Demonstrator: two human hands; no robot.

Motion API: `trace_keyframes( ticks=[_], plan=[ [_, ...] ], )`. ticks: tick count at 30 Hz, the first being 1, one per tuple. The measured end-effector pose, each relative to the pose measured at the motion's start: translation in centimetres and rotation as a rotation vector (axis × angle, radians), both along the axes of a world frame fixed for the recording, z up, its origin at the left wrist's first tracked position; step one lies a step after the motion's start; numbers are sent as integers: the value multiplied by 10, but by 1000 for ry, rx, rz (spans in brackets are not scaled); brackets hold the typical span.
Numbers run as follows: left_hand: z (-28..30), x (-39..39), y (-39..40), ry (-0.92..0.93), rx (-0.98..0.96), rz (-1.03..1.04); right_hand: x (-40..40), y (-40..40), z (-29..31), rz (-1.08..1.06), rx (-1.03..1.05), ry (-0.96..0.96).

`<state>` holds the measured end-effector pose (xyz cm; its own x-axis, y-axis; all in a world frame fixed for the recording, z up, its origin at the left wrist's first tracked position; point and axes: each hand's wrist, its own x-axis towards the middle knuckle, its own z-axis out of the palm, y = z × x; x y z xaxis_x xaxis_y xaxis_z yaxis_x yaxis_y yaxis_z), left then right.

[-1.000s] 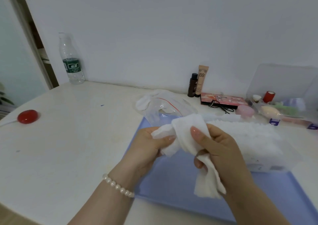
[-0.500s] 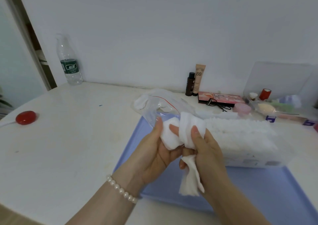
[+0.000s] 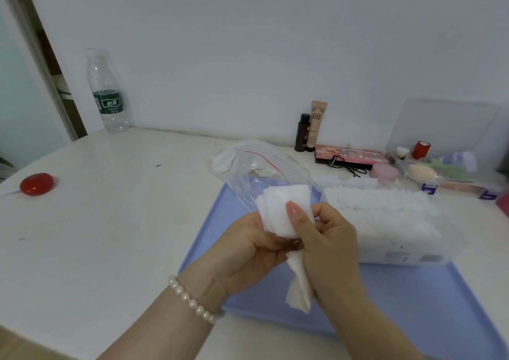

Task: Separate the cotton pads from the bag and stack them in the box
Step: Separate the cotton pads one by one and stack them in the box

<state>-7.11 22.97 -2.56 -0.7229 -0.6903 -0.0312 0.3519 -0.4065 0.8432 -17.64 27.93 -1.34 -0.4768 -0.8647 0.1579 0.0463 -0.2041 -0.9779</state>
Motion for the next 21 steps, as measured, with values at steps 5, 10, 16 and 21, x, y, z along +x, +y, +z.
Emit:
trace_keyframes(
  ticks=[5, 10, 16, 21],
  plan=[
    [-1, 3, -3, 67, 1, -41, -3, 0, -3, 2, -6, 126],
    [2, 5, -2, 203, 40, -144, -2, 1, -1, 81, -8, 119],
    [3, 0, 1, 113, 136, 9, 0, 3, 0, 79, -24, 49],
    [10, 3, -1, 175, 251, -31, -6, 3, 8, 97, -9, -155]
  ],
)
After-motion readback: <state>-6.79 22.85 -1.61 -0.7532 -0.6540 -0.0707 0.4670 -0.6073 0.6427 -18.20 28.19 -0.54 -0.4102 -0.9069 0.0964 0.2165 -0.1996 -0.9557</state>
